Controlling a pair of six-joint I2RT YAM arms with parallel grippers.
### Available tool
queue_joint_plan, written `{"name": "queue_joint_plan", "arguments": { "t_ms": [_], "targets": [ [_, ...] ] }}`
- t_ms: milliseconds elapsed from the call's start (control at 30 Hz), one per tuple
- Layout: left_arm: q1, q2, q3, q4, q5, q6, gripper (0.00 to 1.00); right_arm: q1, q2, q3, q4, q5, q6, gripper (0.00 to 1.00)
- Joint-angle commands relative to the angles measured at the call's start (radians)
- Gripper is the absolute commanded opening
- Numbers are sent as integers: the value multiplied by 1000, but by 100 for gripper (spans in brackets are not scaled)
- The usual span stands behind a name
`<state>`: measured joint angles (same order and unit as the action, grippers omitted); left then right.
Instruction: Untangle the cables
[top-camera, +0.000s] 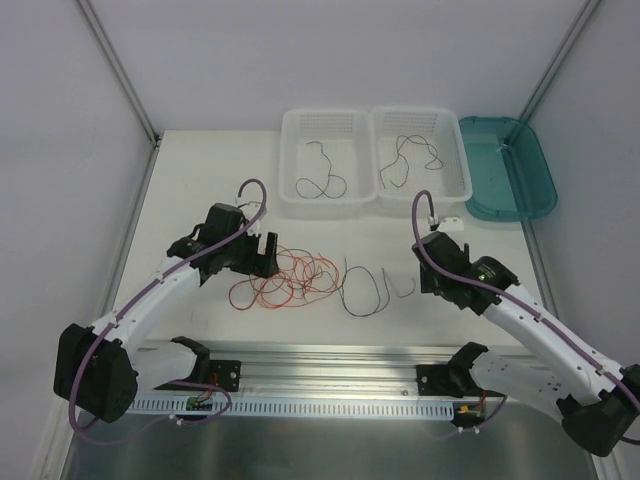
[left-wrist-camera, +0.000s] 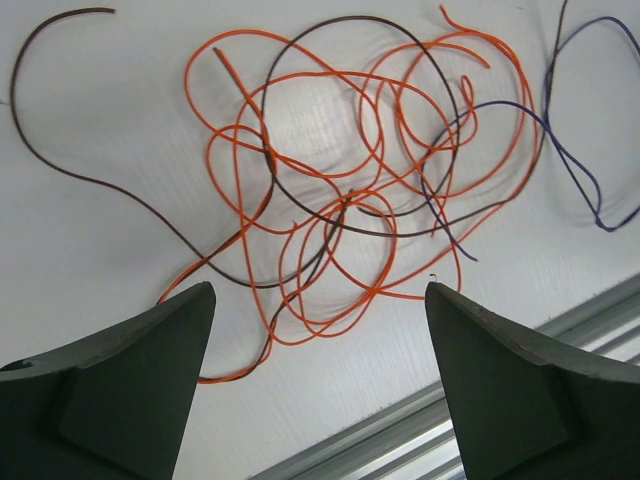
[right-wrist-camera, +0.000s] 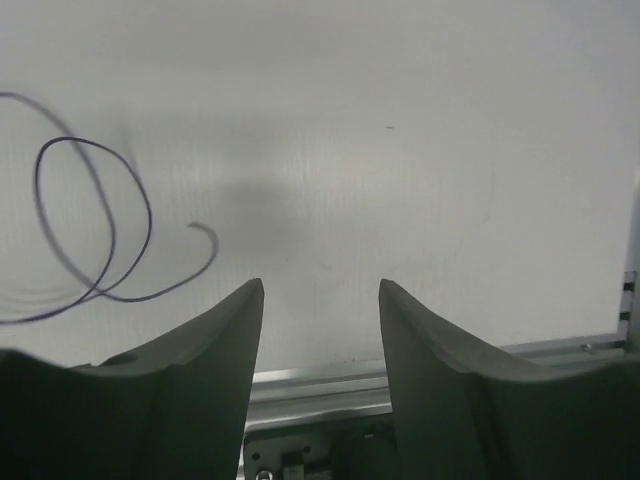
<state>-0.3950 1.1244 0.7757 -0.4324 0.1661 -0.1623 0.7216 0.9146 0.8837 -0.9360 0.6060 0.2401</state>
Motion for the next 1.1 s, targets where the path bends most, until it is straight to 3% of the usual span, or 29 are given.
{"name": "queue_joint_plan", "arguments": {
  "t_ms": [0, 100, 233, 367, 467, 600, 800, 1067],
  "targets": [
    [-27, -43, -13, 34, 107, 38, 88, -5, -14, 32, 80, -258, -85, 54],
    [-47, -52, -13, 38, 118, 23, 88, -5, 18, 20, 225, -456, -133, 54],
    [-61, -67, -12, 40, 105, -57, 89, -2, 138, 12, 373, -586, -99, 54],
    [-126, -83, -41, 98, 41, -277, 88, -2, 246, -31, 494, -559, -56, 53],
    [-244, -55, -32, 142, -74, -389, 86, -4, 338, -35, 565, -537, -76, 52],
    [-358, 53, 49, 158, -161, -456, 83, -17, 454, -8, 632, -496, -137, 50],
    [-424, 190, 103, 196, -273, -543, 75, -66, 622, 34, 700, -537, -185, 47],
    [-491, 346, 128, 296, -283, -683, 71, -90, 619, 18, 714, -555, -188, 45]
  ]
}}
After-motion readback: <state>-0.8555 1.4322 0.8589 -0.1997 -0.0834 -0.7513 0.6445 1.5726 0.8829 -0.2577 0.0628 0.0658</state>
